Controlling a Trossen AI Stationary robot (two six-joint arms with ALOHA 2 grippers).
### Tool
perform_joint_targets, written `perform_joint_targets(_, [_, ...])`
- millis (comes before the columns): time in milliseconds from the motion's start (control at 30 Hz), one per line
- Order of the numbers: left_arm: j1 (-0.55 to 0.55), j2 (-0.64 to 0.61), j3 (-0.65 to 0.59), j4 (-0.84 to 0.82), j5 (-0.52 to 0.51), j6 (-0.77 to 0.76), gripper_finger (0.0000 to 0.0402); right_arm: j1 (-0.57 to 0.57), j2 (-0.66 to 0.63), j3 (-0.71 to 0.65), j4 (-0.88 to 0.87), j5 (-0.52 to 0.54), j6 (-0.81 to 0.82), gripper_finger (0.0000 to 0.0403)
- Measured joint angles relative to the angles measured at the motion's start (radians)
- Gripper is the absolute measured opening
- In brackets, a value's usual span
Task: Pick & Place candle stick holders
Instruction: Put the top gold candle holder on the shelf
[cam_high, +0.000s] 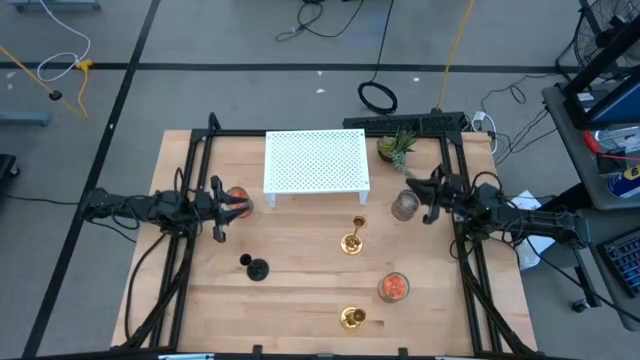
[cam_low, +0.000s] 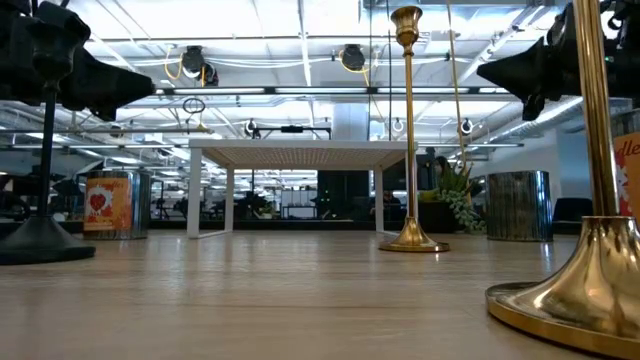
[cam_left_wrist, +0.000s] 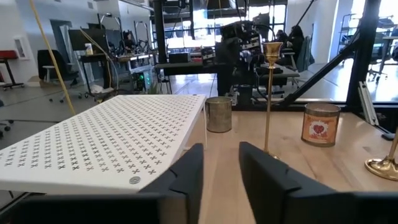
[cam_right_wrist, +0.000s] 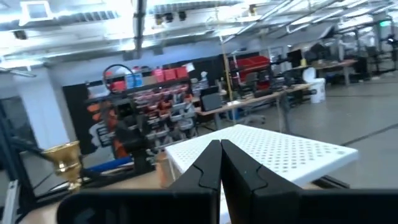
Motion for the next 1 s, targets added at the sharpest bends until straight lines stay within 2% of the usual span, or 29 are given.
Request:
perform_joint_targets(133, [0.0, 0.0, 0.0, -0.002, 0.004, 0.0, 0.0149, 0.0, 0.0, 0.0, 0.006, 0.04, -0.053, 0.0002])
perform_joint_targets(200, [0.0, 0.0, 0.0, -0.002, 0.004, 0.002, 0.0158, 0.0, 0.001, 0.0, 0.014, 0.027, -0.103, 0.0002])
perform_joint_targets(300, [0.0, 0.0, 0.0, -0.002, 0.004, 0.011, 0.0165, 0.0, 0.011, 0.0, 0.065, -0.078, -0.113, 0.0002])
perform_joint_targets(400, [0.0, 0.0, 0.0, 0.002, 0.01, 0.018, 0.0166, 0.0, 0.048, 0.0, 0.21, -0.224, -0.117, 0.0011])
perform_joint_targets(533, [0.0, 0.0, -0.002, 0.031, 0.023, 0.016, 0.0166, 0.001, 0.131, 0.0, 0.346, -0.358, -0.137, 0.0053])
perform_joint_targets(700, [0.0, 0.0, -0.002, 0.096, 0.025, 0.019, 0.0166, 0.029, 0.286, 0.0, 0.36, -0.359, -0.13, 0.013])
perform_joint_targets(800, [0.0, 0.0, -0.002, 0.137, 0.049, 0.017, 0.0166, 0.057, 0.389, 0.0, 0.43, -0.359, -0.13, 0.0168])
perform_joint_targets(1000, [0.0, 0.0, -0.002, 0.198, 0.083, 0.016, 0.0166, 0.132, 0.589, 0.0, 0.609, -0.359, -0.13, 0.0203])
